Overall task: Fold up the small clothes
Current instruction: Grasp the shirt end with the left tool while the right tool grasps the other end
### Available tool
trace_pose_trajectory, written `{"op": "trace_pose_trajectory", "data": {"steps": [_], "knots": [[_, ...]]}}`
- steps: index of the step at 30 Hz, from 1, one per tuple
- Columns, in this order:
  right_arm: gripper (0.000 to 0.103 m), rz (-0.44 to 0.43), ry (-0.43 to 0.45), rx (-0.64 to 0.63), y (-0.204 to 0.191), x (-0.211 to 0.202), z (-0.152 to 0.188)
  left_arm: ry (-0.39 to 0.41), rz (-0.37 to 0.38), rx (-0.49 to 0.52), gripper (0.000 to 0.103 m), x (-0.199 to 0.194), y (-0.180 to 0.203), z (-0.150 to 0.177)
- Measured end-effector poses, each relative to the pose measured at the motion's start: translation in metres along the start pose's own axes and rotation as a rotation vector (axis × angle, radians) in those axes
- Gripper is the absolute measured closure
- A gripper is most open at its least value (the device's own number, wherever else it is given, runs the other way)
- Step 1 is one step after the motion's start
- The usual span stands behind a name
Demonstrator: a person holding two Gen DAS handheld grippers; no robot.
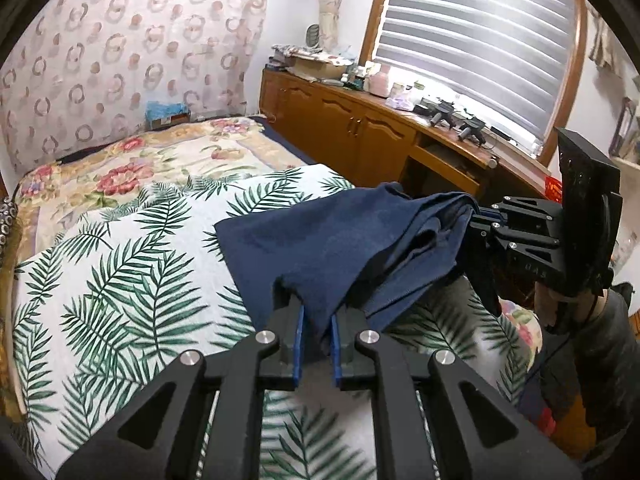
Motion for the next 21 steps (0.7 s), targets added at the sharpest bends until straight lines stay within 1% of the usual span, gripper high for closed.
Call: {"op": "trace_pose_trajectory", "data": {"steps": [7,9,11,12,13,14,16,18,21], "knots": [[0.096,-0.033,-0.048,0.005,0.013,0.040,-0.008,-0.046,0.022,-0.038,0.094,0.031,-0.024,-0.013],[0.096,-0.040,-0.060,0.008,0.018,0.050,-0.012,-0.060,0.029,-0.036,0.091,0.039,-0.029,-0.018],[0.096,-0.042,-0.066,0.013,0.023,0.058,-0.015,-0.075,0.037,-0.030,0.081,0.044,-0.032,-0.022],[0.096,-0.043,-0.068,0.016,0.025,0.062,-0.016,-0.076,0.041,-0.025,0.067,0.045,-0.033,-0.023],[0.096,-0.044,-0.070,0.019,0.027,0.065,-0.017,-0.071,0.039,-0.020,0.058,0.043,-0.033,-0.023],[0.096,-0.045,-0.074,0.023,0.028,0.069,-0.017,-0.066,0.037,-0.015,0.056,0.042,-0.033,-0.024],[0.096,-0.041,-0.091,0.032,0.031,0.079,-0.013,-0.060,0.035,-0.008,0.049,0.038,-0.036,-0.024],[0.096,-0.038,-0.113,0.045,0.034,0.089,-0.008,-0.062,0.024,0.000,0.048,0.038,-0.040,-0.022],[0.096,-0.039,-0.099,0.058,0.037,0.093,-0.010,-0.084,0.002,-0.001,0.048,0.043,-0.049,-0.019]]}}
Point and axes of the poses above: each gripper's, at about its wrist camera, not at the fingertips, and x roughly the way its jaws point, y to its right, z to its underside, the point moved 3 cm from there along x, roughly the way its jaws point, and after that the axes turned 4 degrees about z, right-handed, at the moved point
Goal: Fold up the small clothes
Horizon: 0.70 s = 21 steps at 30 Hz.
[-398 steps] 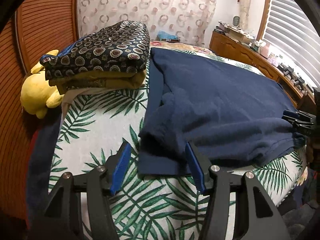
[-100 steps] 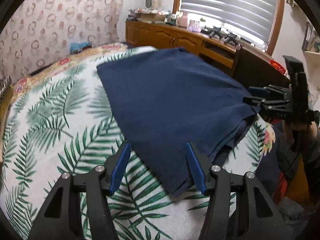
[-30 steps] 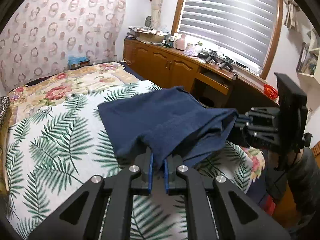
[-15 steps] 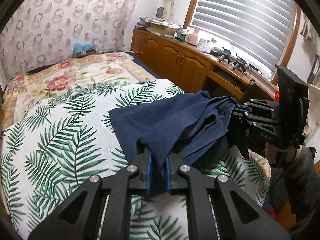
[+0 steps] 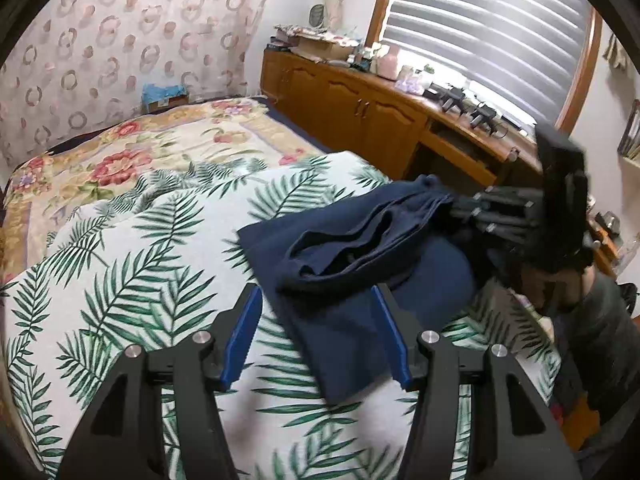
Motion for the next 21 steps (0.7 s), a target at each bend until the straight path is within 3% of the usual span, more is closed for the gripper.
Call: {"op": "trace_pose_trajectory", "data": {"steps": [10,14,17,21], "knots": [[0.096,-0.009,0.040,-0.052,-0.001,-0.005,-0.040,-0.019,-0.049,0.018,0.048,0.012,-0.013,-0.011],[0.095,-0.038,-0.052,-0.018,0.013,0.029,-0.041,-0.028,-0.073,0.032,0.048,0.021,-0.015,-0.019],[0.088,-0.031,-0.103,0.022,0.024,0.051,-0.033,-0.046,-0.081,0.051,0.048,0.032,-0.014,-0.024],[0.061,0.016,-0.067,0.015,0.029,0.035,-0.038,-0.068,-0.081,0.070,0.048,0.054,-0.016,-0.033]]}}
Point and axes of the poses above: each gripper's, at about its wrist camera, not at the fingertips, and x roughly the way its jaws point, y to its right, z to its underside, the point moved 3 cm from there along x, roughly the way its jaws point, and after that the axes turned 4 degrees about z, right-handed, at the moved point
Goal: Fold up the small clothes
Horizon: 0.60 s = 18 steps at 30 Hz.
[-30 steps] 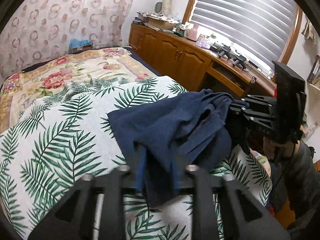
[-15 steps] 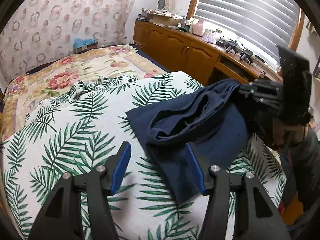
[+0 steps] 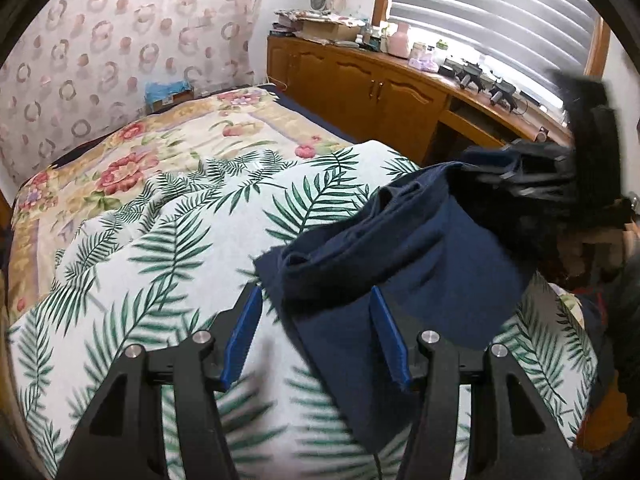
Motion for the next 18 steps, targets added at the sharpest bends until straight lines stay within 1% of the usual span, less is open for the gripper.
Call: {"op": "trace_pose_trajectory", "data": {"steps": [1,2,5,6,8,12,15,18], "knots": [[0.058,0.012,0.015,0.004,0.003,-0.006,-0.002,-0.007,-0.013,0.003,0.048,0.005,-0.001,-0.002],[0.057,0.024,0.027,0.014,0.007,-0.012,-0.004,-0.017,-0.027,0.002,0.048,0.012,-0.004,-0.004],[0.057,0.072,0.051,0.040,0.019,-0.032,-0.004,-0.030,-0.030,-0.018,0.048,0.027,-0.013,-0.008],[0.057,0.070,0.065,0.051,0.023,-0.041,-0.002,-0.032,-0.026,-0.026,0.047,0.031,-0.016,-0.008],[0.056,0.063,0.062,0.061,0.023,-0.050,0.003,-0.042,-0.019,-0.046,0.047,0.037,-0.020,-0.008],[0.056,0.063,0.016,0.040,0.012,-0.059,0.022,-0.039,-0.026,-0.033,0.046,0.040,-0.019,-0.007],[0.055,0.024,0.013,0.047,0.001,-0.063,0.033,-0.037,-0.025,-0.035,0.047,0.039,-0.019,-0.006],[0.055,-0.009,-0.009,0.038,-0.015,-0.056,0.041,-0.031,-0.021,-0.048,0.046,0.035,-0.019,-0.006]]}}
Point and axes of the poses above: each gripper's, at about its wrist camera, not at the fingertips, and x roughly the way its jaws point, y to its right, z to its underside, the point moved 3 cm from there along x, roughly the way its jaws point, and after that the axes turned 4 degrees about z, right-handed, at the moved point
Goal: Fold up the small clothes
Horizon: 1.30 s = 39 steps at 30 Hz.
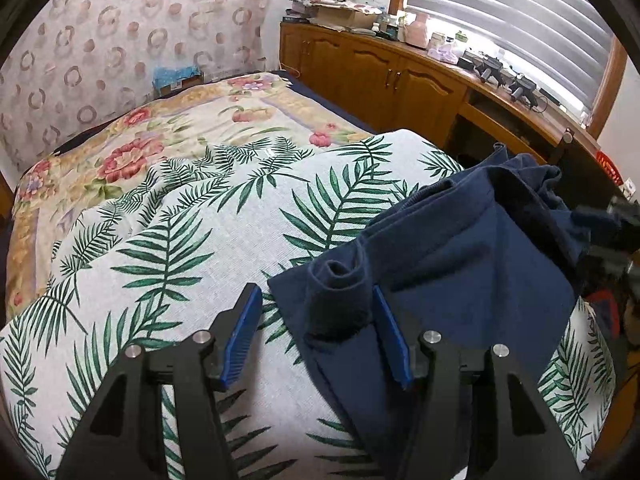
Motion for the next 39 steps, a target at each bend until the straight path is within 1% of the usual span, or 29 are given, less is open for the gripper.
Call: {"op": "trace_pose_trajectory", "data": {"steps": [3,6,7,8,9,10,12,14,17,18,21,23,24,25,26,28,30,31,33,35,36,37,39], "knots": [[0.055,-0.034,-0.035,-0.022,-0.014,0.011,0.006,0.000,0.012,-0.002,0.047,-0.003,-0.002,0.003],[0.055,-0.015,-0.064,-0.063,-0.021,0.020,0.010,0.011,0.020,-0.003,0.047,-0.005,-0.004,0.005],[0.058,-0.016,-0.072,-0.070,-0.020,0.022,0.009,0.014,0.026,-0.007,0.047,-0.005,-0.005,0.005],[0.065,-0.018,-0.072,-0.073,-0.020,0.022,0.008,0.018,0.030,-0.009,0.047,-0.005,-0.006,0.006],[0.083,-0.022,-0.074,-0.085,-0.018,0.022,0.006,0.021,0.032,-0.009,0.046,-0.005,-0.006,0.006],[0.094,-0.028,-0.080,-0.094,-0.017,0.022,0.006,0.022,0.034,-0.008,0.047,-0.004,-0.006,0.007],[0.098,-0.023,-0.082,-0.111,-0.013,0.021,0.004,0.024,0.037,-0.005,0.047,-0.004,-0.006,0.008],[0.099,-0.006,-0.074,-0.114,-0.005,0.021,-0.002,0.027,0.043,-0.004,0.047,-0.004,-0.007,0.009],[0.099,0.061,-0.036,-0.078,0.018,0.020,-0.016,0.028,0.061,-0.015,0.046,-0.004,-0.010,0.010],[0.099,0.095,-0.019,-0.055,0.031,0.021,-0.023,0.028,0.064,-0.018,0.046,-0.004,-0.010,0.010],[0.099,0.152,0.010,0.015,0.057,0.026,-0.033,0.033,0.076,-0.028,0.046,-0.005,-0.012,0.009],[0.098,0.131,0.000,0.107,0.071,0.032,-0.034,0.050,0.074,-0.033,0.046,-0.009,-0.012,0.008],[0.096,0.143,-0.004,0.127,0.073,0.035,-0.035,0.064,0.075,-0.038,0.047,-0.012,-0.013,0.007],[0.089,0.171,0.003,0.122,0.072,0.035,-0.035,0.071,0.076,-0.041,0.047,-0.013,-0.014,0.007],[0.085,0.194,0.015,0.122,0.072,0.033,-0.035,0.079,0.074,-0.044,0.047,-0.015,-0.015,0.007],[0.060,0.199,0.017,0.142,0.074,0.033,-0.037,0.089,0.063,-0.049,0.046,-0.015,-0.017,0.007],[0.054,0.206,0.025,0.148,0.075,0.028,-0.038,0.098,0.061,-0.067,0.046,-0.015,-0.021,0.006],[0.047,0.203,0.027,0.148,0.076,0.025,-0.036,0.094,0.062,-0.072,0.046,-0.013,-0.023,0.006],[0.039,0.166,0.022,0.148,0.075,0.022,-0.033,0.086,0.063,-0.074,0.046,-0.010,-0.024,0.006],[0.037,0.160,0.009,0.149,0.074,0.022,-0.025,0.073,0.061,-0.073,0.046,-0.006,-0.024,0.006],[0.032,0.152,0.000,0.150,0.073,0.024,-0.021,0.059,0.063,-0.072,0.046,-0.003,-0.024,0.006],[0.030,0.143,-0.014,0.151,0.073,0.028,-0.017,0.048,0.063,-0.072,0.047,0.000,-0.023,0.006],[0.029,0.138,-0.046,0.160,0.074,0.037,-0.010,0.024,0.071,-0.069,0.046,0.004,-0.022,0.005]]}}
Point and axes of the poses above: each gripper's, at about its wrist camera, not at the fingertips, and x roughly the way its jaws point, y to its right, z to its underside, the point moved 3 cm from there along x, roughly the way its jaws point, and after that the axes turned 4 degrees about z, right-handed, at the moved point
